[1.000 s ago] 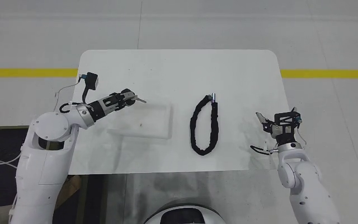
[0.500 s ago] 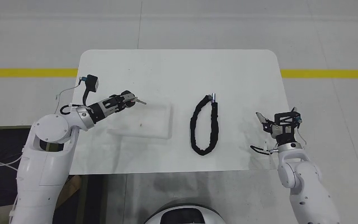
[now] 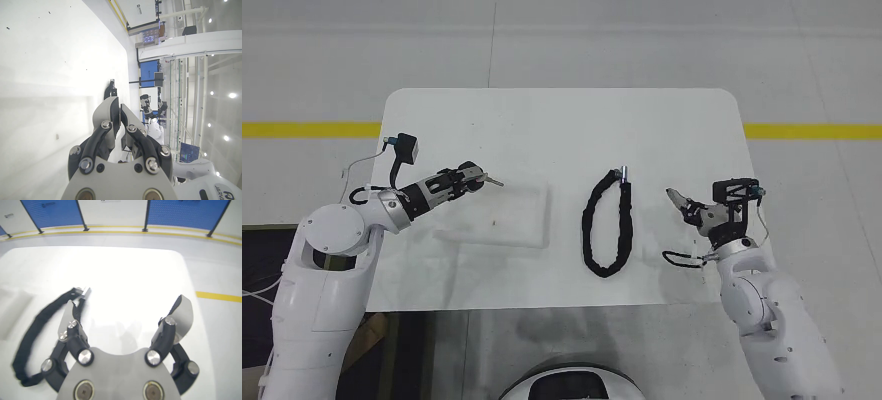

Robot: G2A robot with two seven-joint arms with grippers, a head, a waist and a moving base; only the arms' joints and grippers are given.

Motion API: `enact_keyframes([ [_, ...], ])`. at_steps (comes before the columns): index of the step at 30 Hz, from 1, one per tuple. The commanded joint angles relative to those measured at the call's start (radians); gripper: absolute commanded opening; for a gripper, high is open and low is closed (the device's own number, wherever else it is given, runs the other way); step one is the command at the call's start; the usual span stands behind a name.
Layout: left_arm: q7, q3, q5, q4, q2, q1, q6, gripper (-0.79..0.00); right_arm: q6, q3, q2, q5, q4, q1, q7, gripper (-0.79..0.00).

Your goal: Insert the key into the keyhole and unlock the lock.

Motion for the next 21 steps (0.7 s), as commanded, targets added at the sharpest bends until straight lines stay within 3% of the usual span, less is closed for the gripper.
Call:
enact_keyframes([
  [1,0.0,0.0,0.0,0.0,0.0,0.0,0.0,-0.785,0.055,-0.047,-0.004,0.034,-0.011,0.083,0.203,0.0],
  [3,0.0,0.0,0.0,0.0,0.0,0.0,0.0,-0.785,0.098,-0.115,-0.011,0.037,-0.009,0.185,0.357,0.0],
  [10,0.0,0.0,0.0,0.0,0.0,0.0,0.0,-0.785,0.231,-0.308,-0.05,0.082,0.139,0.464,0.703,0.0],
  [19,0.0,0.0,0.0,0.0,0.0,0.0,0.0,-0.785,0.231,-0.317,-0.053,0.081,0.137,0.483,0.719,0.0],
  [20,0.0,0.0,0.0,0.0,0.0,0.0,0.0,-0.785,0.221,-0.321,-0.053,0.104,0.135,0.472,0.722,0.0],
  [21,0.0,0.0,0.0,0.0,0.0,0.0,0.0,-0.785,0.154,-0.305,-0.055,0.23,0.131,0.452,0.728,0.0],
])
